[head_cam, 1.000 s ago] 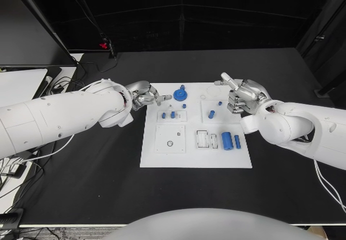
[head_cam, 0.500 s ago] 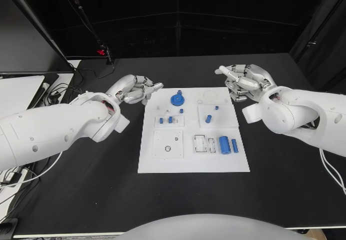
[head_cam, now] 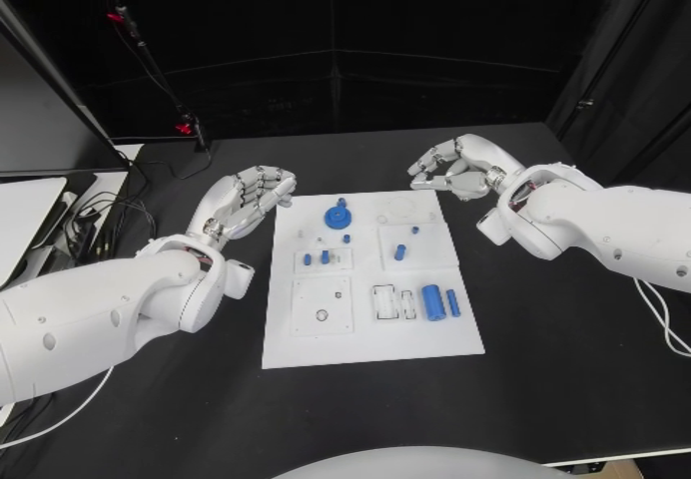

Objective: Assemble the parts on the task board

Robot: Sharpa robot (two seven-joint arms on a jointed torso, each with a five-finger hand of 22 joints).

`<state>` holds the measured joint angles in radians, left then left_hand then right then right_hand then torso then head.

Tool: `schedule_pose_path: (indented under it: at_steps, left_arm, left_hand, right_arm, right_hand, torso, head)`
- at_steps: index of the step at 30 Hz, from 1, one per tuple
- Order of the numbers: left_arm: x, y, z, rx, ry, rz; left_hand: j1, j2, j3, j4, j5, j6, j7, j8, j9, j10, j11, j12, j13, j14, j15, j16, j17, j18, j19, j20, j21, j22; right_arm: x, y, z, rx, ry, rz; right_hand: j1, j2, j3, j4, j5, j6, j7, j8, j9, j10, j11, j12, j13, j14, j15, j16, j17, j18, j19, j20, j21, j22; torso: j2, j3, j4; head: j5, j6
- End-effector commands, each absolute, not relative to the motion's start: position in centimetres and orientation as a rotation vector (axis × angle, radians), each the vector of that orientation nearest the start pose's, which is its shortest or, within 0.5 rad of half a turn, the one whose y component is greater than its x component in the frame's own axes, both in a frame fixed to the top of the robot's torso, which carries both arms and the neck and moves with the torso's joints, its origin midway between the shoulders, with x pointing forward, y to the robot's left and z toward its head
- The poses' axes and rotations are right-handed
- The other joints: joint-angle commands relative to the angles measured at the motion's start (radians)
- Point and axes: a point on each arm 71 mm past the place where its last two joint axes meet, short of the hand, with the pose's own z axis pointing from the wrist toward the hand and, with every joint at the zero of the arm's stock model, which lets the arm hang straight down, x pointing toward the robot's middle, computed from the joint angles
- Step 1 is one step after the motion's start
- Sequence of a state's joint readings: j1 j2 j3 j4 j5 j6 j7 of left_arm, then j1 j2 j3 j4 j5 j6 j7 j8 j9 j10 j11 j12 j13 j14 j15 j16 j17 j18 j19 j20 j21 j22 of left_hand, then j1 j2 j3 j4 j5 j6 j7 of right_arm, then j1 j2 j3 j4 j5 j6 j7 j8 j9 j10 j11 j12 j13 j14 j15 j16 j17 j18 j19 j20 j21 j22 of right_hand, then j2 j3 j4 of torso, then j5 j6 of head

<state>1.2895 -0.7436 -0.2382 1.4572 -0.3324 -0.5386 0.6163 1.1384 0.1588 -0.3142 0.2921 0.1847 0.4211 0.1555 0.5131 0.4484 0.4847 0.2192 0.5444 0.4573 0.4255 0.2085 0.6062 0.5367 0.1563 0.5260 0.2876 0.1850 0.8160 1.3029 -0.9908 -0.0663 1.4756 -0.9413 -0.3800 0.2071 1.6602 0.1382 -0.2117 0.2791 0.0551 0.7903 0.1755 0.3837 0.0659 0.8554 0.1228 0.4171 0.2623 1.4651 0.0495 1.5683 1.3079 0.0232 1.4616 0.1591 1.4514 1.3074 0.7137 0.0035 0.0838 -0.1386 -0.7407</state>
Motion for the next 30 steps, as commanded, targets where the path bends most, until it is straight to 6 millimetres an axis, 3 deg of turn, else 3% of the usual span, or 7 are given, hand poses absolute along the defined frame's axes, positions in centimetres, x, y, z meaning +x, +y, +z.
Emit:
schedule_pose_path:
  at_steps: [1,2,3,12,30]
  left_arm:
    - [48.1,18.1,-17.6,-0.49,1.171,-1.502]
    - [48.1,18.1,-17.6,-0.49,1.17,-1.503]
    - [47.8,18.1,-17.6,-0.487,1.162,-1.51]
    - [47.3,18.2,-17.7,-0.496,1.137,-1.524]
    - [47.3,18.4,-17.8,-0.508,1.144,-1.522]
  left_hand:
    - [-0.002,-0.018,0.007,0.0,-0.012,-0.031,0.094,-0.004,-0.038,-0.042,0.008,-0.01,-0.045,-0.047,0.014,-0.012,-0.052,-0.027,-0.015,0.002,-0.045,-0.044]
    - [-0.003,-0.019,0.008,0.0,-0.013,-0.033,0.094,-0.003,-0.042,-0.045,0.008,-0.009,-0.049,-0.05,0.015,-0.012,-0.056,-0.028,-0.015,0.002,-0.049,-0.048]
    - [-0.006,-0.025,0.018,0.0,-0.017,-0.044,0.096,-0.001,-0.058,-0.059,0.01,-0.007,-0.067,-0.066,0.02,-0.011,-0.077,-0.032,-0.016,0.002,-0.064,-0.064]
    - [-0.016,-0.047,0.057,0.0,-0.02,-0.059,0.121,0.019,-0.108,-0.092,0.025,0.012,-0.119,-0.117,0.031,0.003,-0.14,-0.044,-0.018,0.002,-0.105,-0.112]
    - [-0.022,-0.049,0.072,0.0,-0.021,-0.059,0.134,0.028,-0.128,-0.098,0.032,0.025,-0.138,-0.129,0.036,0.015,-0.162,-0.048,-0.021,0.002,-0.116,-0.128]
  right_arm:
    - [50.3,-28.9,-13.6,0.014,1.528,0.708]
    - [50.3,-28.9,-13.6,0.011,1.529,0.703]
    - [50.5,-29.0,-13.8,-0.015,1.542,0.668]
    - [50.9,-28.2,-14.6,-0.156,1.61,0.536]
    - [51.4,-26.4,-15.7,-0.274,1.655,0.452]
  right_hand:
    - [0.021,-0.006,0.009,0.0,-0.003,0.021,-0.002,-0.025,-0.001,0.019,0.001,-0.029,-0.043,0.106,0.003,0.002,0.263,0.013,0.021,0.0,0.009,0.185]
    - [0.023,-0.007,0.01,0.0,-0.003,0.023,-0.002,-0.029,-0.001,0.023,0.0,-0.032,-0.048,0.106,0.003,0.002,0.263,0.013,0.022,-0.001,0.009,0.185]
    - [0.031,-0.014,0.013,0.004,-0.003,0.031,-0.007,-0.052,-0.001,0.039,0.0,-0.053,-0.077,0.106,0.002,0.002,0.263,0.012,0.024,-0.001,0.011,0.186]
    - [0.051,-0.039,0.017,0.004,-0.008,0.061,-0.023,-0.097,-0.001,0.072,0.003,-0.105,-0.139,0.106,0.003,0.002,0.263,0.01,0.029,0.0,0.015,0.189]
    - [0.043,-0.05,0.016,0.007,-0.008,0.083,-0.021,-0.128,-0.001,0.085,0.0,-0.142,-0.177,0.106,0.001,0.002,0.263,0.013,0.024,-0.002,0.006,0.183]
  torso:
    - [0.001,0.0019,0.001]
    - [0.001,0.0018,0.0012]
    - [0.001,0.0022,-0.001]
    - [0.001,0.0032,-0.0023]
    - [0.0,0.003,-0.004]
  head:
    - [-0.025,0.013]
    - [-0.027,0.016]
    - [-0.029,0.017]
    - [-0.032,0.02]
    - [-0.022,0.02]
